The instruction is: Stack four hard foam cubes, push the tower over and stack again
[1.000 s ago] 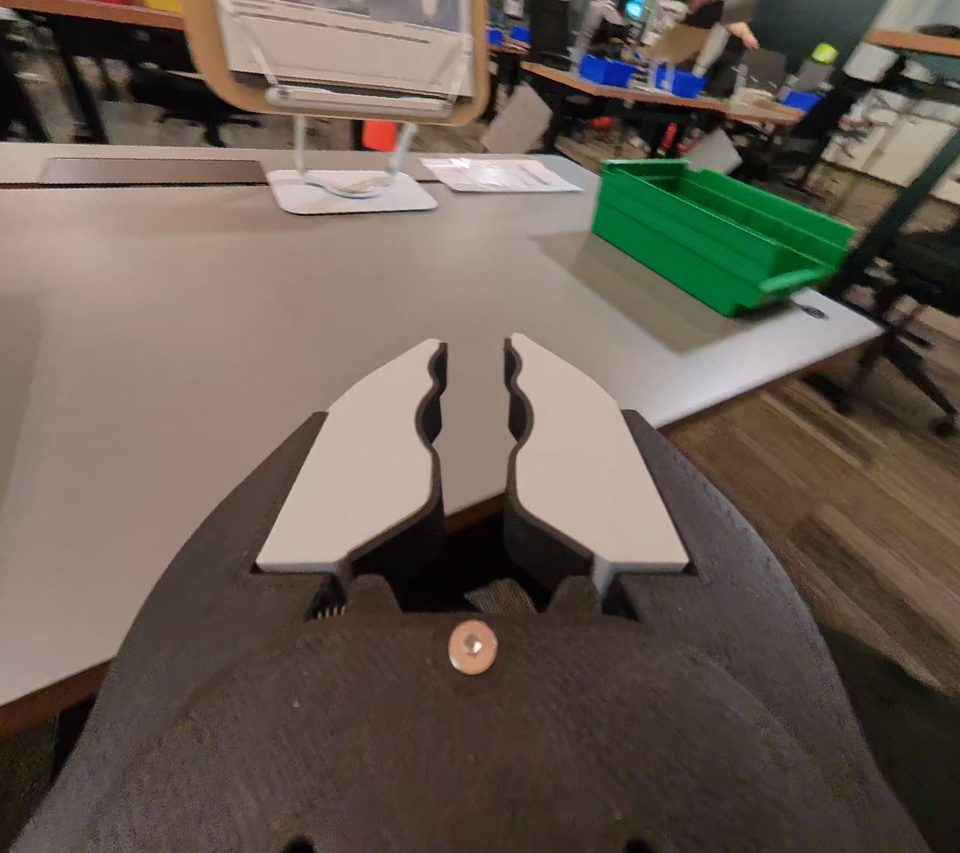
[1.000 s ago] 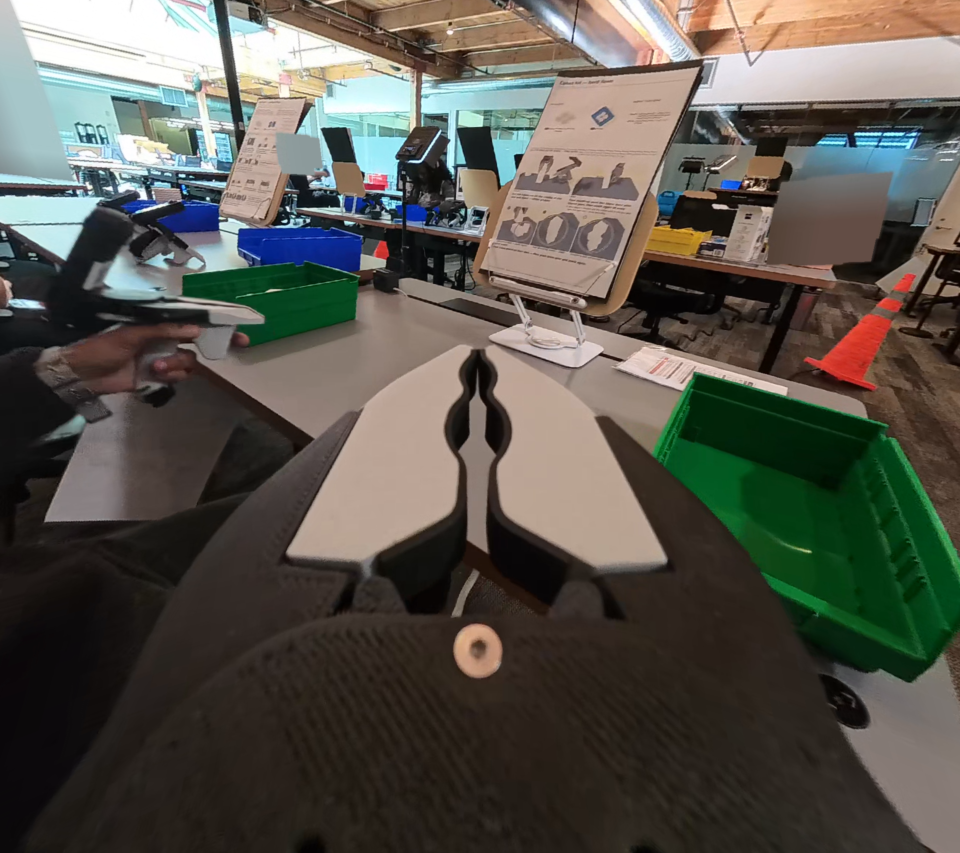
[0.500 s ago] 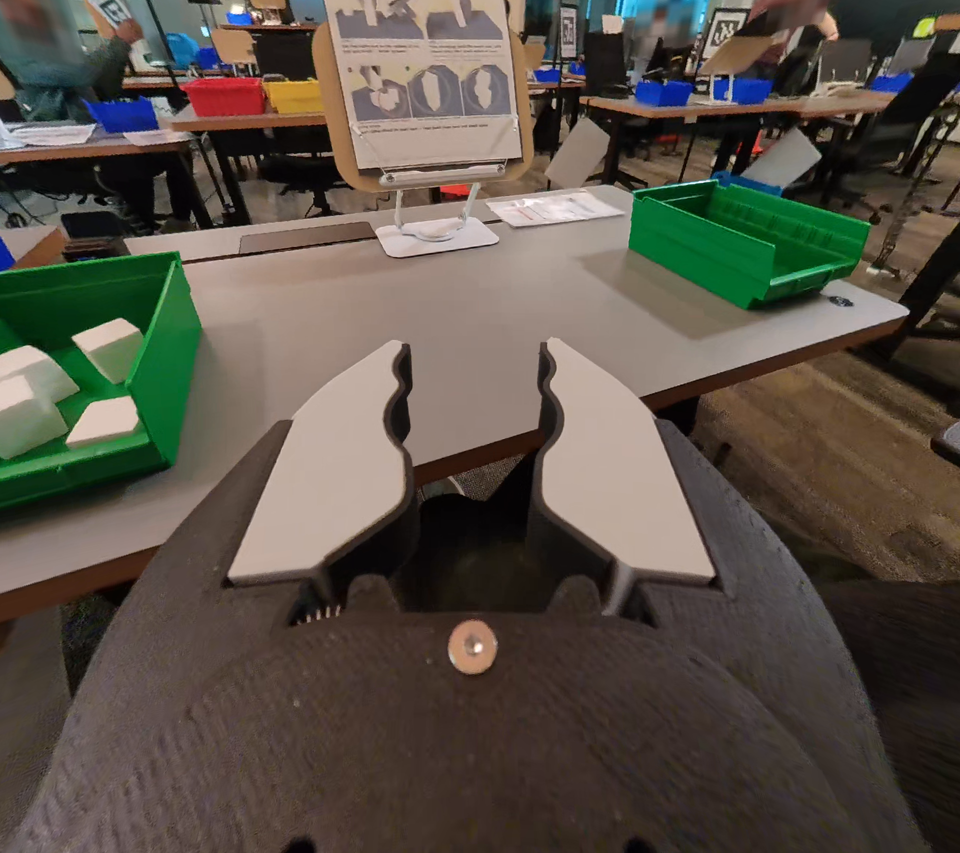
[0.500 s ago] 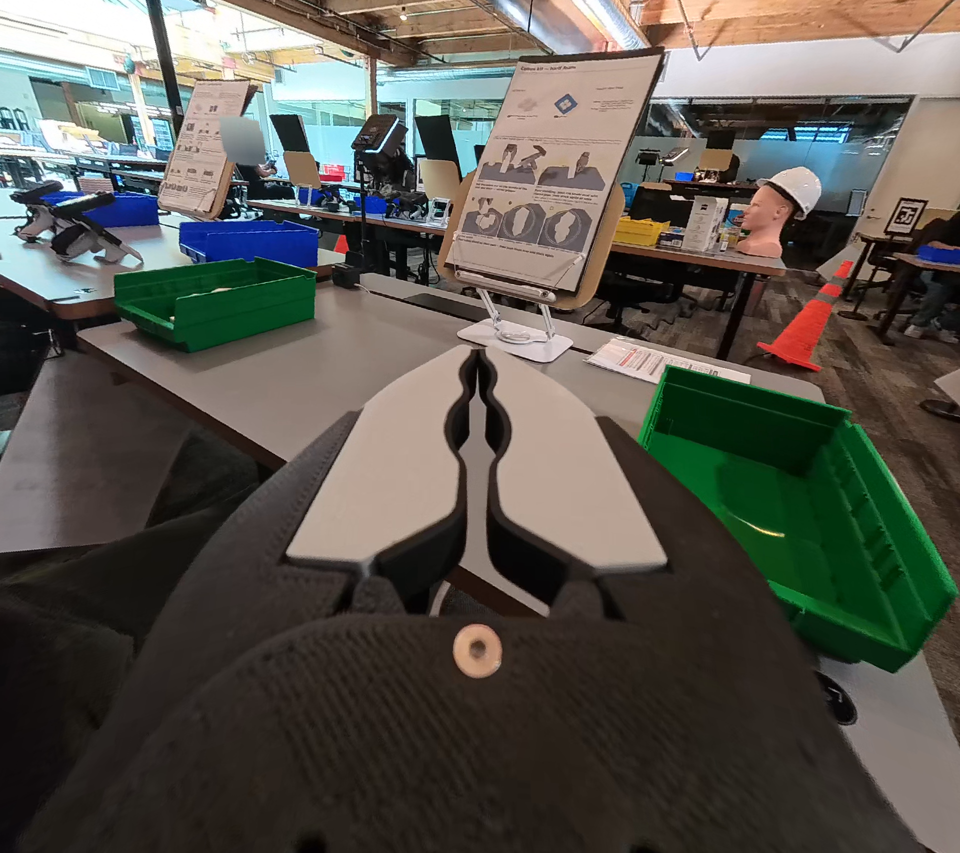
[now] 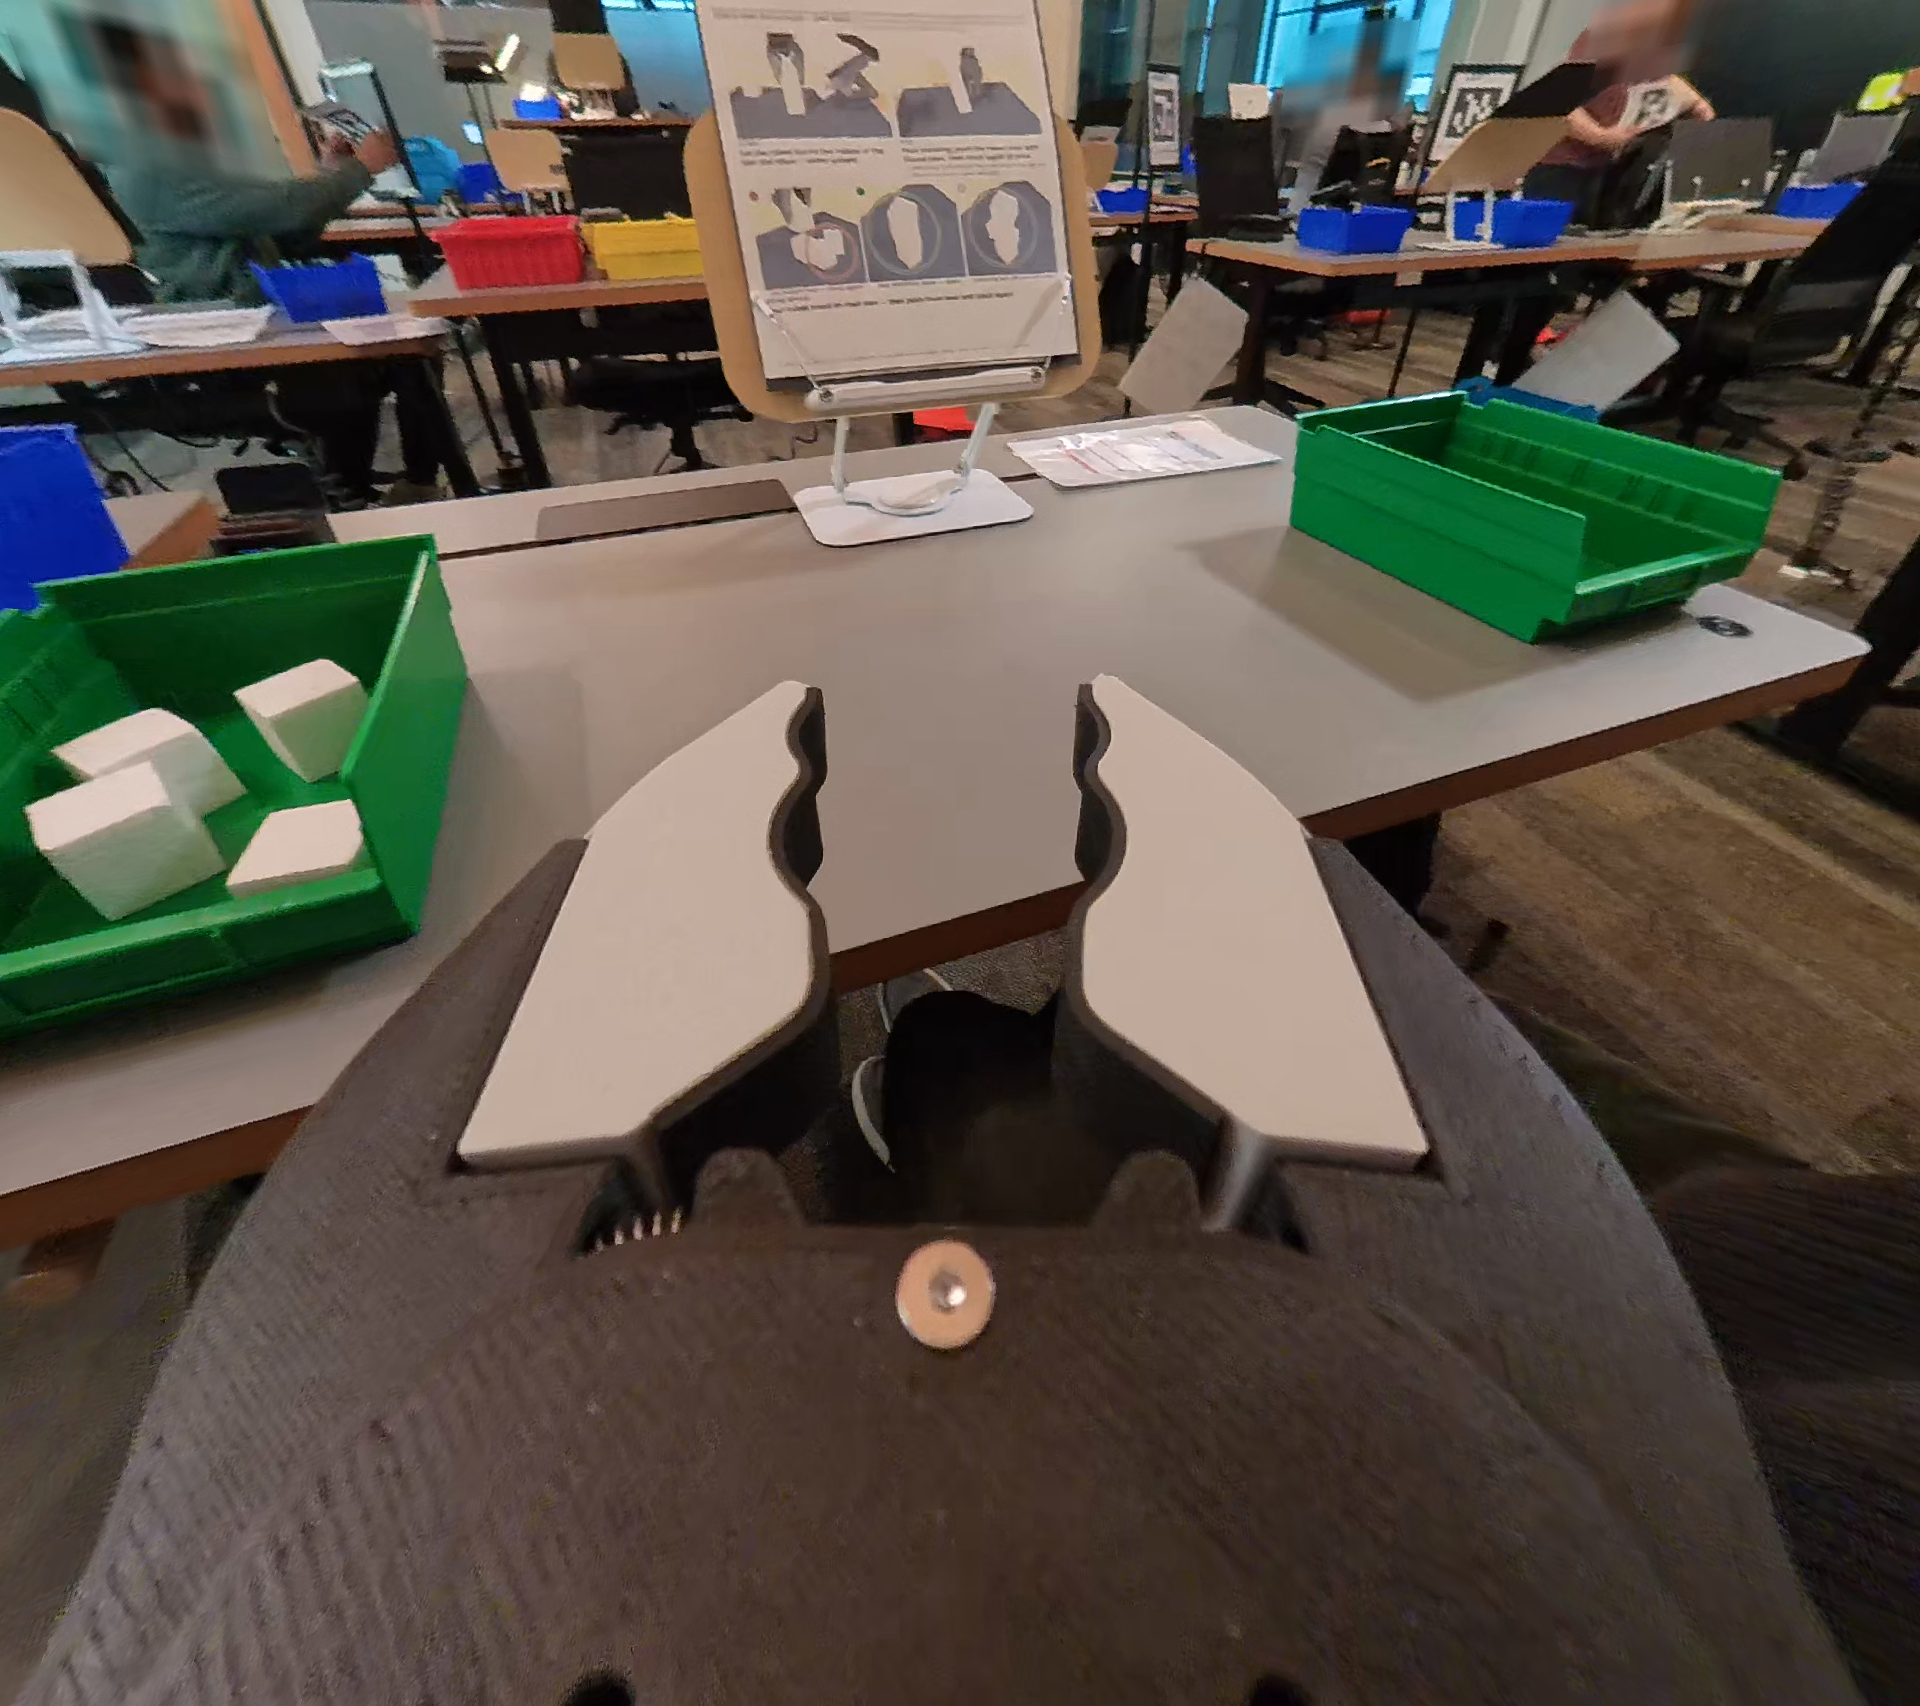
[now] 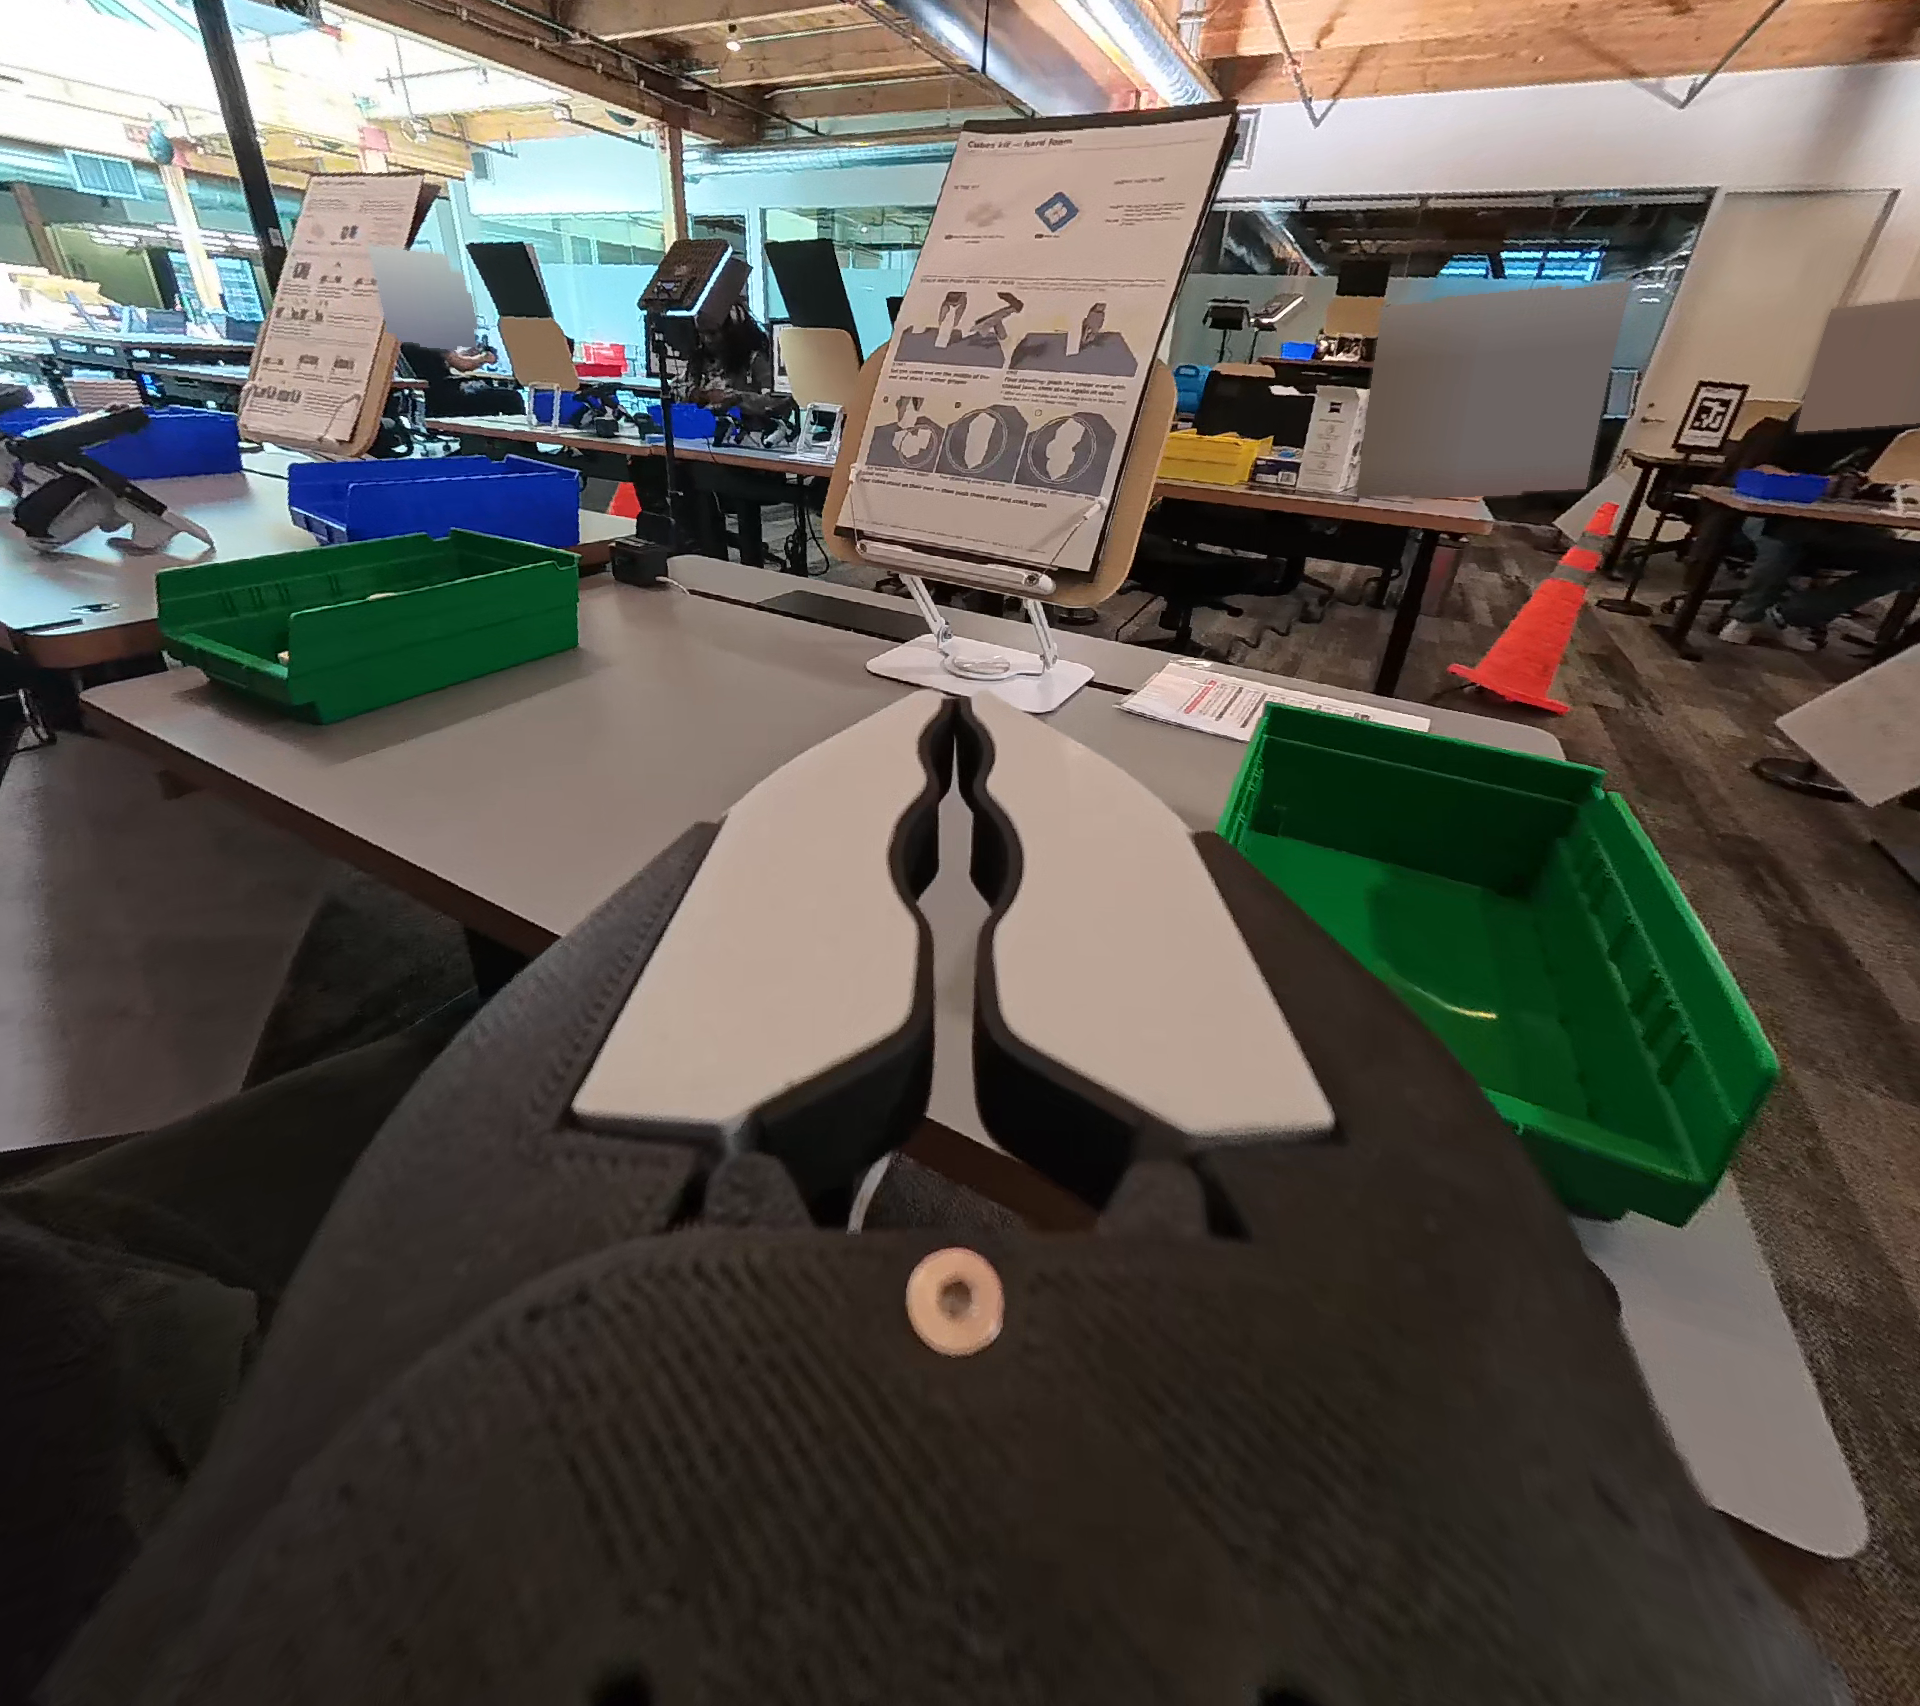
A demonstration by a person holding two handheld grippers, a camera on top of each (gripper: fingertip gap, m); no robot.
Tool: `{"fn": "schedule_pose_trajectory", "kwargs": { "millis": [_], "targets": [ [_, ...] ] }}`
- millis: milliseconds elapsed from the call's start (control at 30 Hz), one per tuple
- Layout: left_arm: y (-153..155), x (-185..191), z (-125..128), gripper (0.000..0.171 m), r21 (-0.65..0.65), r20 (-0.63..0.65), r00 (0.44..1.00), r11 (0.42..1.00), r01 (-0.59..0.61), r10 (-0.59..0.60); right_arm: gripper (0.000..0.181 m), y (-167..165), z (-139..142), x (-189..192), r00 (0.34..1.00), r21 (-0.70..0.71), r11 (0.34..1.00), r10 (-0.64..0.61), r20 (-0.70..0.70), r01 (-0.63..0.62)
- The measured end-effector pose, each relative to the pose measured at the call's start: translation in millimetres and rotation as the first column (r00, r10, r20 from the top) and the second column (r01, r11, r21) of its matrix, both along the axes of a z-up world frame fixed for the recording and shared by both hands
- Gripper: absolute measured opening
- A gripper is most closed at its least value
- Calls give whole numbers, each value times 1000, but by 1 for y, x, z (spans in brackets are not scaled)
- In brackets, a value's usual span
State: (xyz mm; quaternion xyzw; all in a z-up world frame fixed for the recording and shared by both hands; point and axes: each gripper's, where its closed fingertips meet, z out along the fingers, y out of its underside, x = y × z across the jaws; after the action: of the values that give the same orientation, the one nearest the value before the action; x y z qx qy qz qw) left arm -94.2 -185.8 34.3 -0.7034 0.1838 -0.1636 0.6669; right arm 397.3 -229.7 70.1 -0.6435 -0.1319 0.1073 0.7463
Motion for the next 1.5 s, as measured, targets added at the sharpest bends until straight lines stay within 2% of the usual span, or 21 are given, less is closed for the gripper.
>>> {"fn": "schedule_pose_trajectory", "kwargs": {
  "millis": [167, 333, 533, 767, 933, 1233, 1500],
  "targets": [
    [2, -18, 3, 48, 21, 21, 999, 999, -27, 27, 0, 2, -3, 1, 1000, -6, 1000, -1, 7, 1],
    [-4, -50, 17, 48, 96, 27, 993, 989, -115, 113, 0, 7, -3, -1, 1000, -7, 1000, 9, 12, -9],
    [-20, -74, 36, 49, 171, 60, 991, 977, -130, 121, 0, 15, -5, -7, 999, -15, 1000, 26, 28, -25],
    [-42, -101, 62, 51, 262, 51, 981, 945, -194, 187, 0, 17, -5, -5, 999, -14, 999, 32, 23, -32],
    [-60, -111, 82, 49, 309, 142, 979, 934, -181, 143, 0, 17, -5, -4, 999, -13, 999, 29, 22, -29],
    [-60, -104, 73, 53, 288, 79, 989, 947, -144, 126, 0, 18, -6, -6, 999, -16, 999, 28, 28, -28],
    [-54, -90, 59, 47, 267, 74, 990, 954, -133, 117, 0, 18, -4, 0, 1000, -11, 1000, 18, 20, -18]
  ]
}}
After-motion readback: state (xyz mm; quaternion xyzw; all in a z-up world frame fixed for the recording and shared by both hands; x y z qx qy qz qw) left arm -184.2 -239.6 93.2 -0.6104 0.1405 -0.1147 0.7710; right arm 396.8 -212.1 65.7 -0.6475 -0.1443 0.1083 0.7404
